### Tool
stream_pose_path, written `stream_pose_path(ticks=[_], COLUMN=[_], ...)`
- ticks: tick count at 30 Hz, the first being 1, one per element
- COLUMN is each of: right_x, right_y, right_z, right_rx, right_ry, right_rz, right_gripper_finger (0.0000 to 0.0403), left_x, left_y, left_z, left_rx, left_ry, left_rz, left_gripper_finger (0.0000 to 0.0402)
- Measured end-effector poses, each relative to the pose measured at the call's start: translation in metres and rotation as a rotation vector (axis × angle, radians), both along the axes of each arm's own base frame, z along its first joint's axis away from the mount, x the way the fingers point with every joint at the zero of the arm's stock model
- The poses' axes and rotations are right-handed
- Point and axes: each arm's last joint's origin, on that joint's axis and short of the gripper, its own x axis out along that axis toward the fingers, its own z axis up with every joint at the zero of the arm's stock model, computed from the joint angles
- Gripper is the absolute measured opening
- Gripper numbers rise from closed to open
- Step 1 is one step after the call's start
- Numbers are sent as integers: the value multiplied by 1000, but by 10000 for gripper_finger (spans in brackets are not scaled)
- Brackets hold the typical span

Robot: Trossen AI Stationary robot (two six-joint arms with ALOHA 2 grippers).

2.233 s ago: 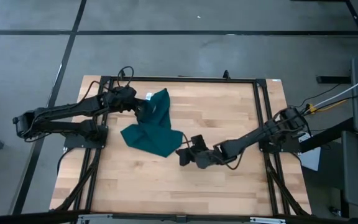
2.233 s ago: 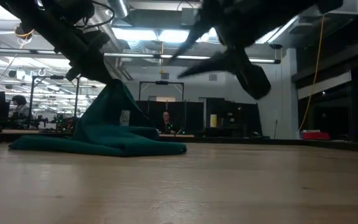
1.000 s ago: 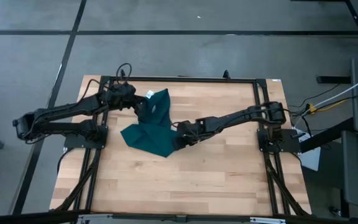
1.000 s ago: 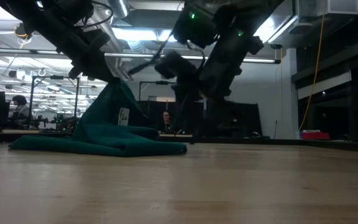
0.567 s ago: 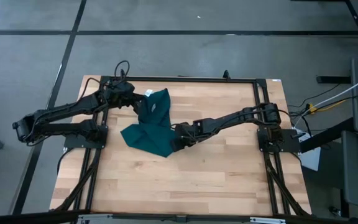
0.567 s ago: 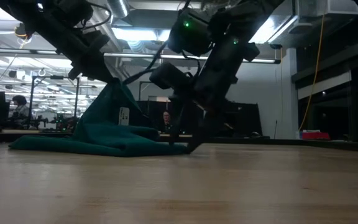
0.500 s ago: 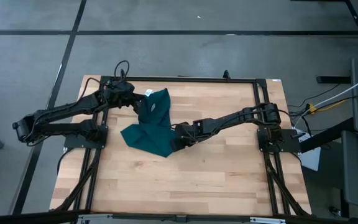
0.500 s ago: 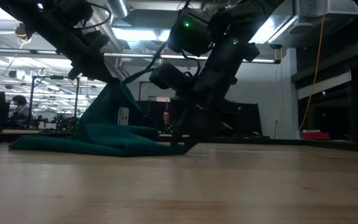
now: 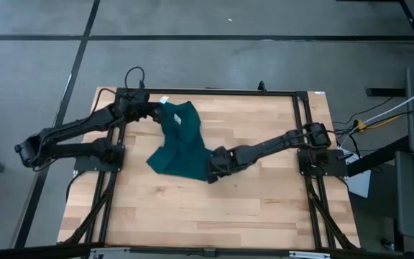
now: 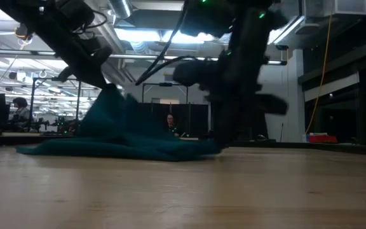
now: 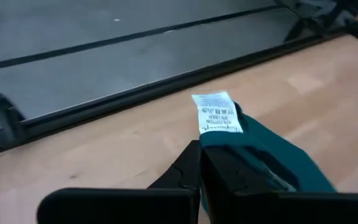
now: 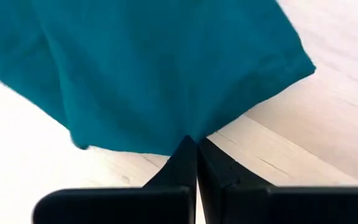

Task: Fold microfiber towels
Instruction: Fold the green towel

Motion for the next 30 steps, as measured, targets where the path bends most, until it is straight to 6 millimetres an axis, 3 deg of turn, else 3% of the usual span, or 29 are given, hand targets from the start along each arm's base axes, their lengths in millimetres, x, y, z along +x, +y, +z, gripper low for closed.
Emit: stream_pose_path(ticks=[8,15,20,26,30], right_x=[-25,-34,-43,-73,-89], right_y=[20,40,60,66,59], right_z=[20,21,33,77,105], right_rx=[-85,-120,-148,-264,-316], right_ry=[52,36,-72,-281,-379], right_rz=[-101,-138,-231,-412,-426], right_gripper_finger=[1,5,60,149,176], left_x=[-13,-21,-32,-49,-53], left_y=[14,18,23,33,38], left_z=[-2,-5,-9,-11,-2], left_rx=[-32,-59,-84,-118,-66], left_ry=[3,35,102,100,-17], left_rz=[24,19,5,39,-56], left_gripper_finger=[2,8,39,89,105])
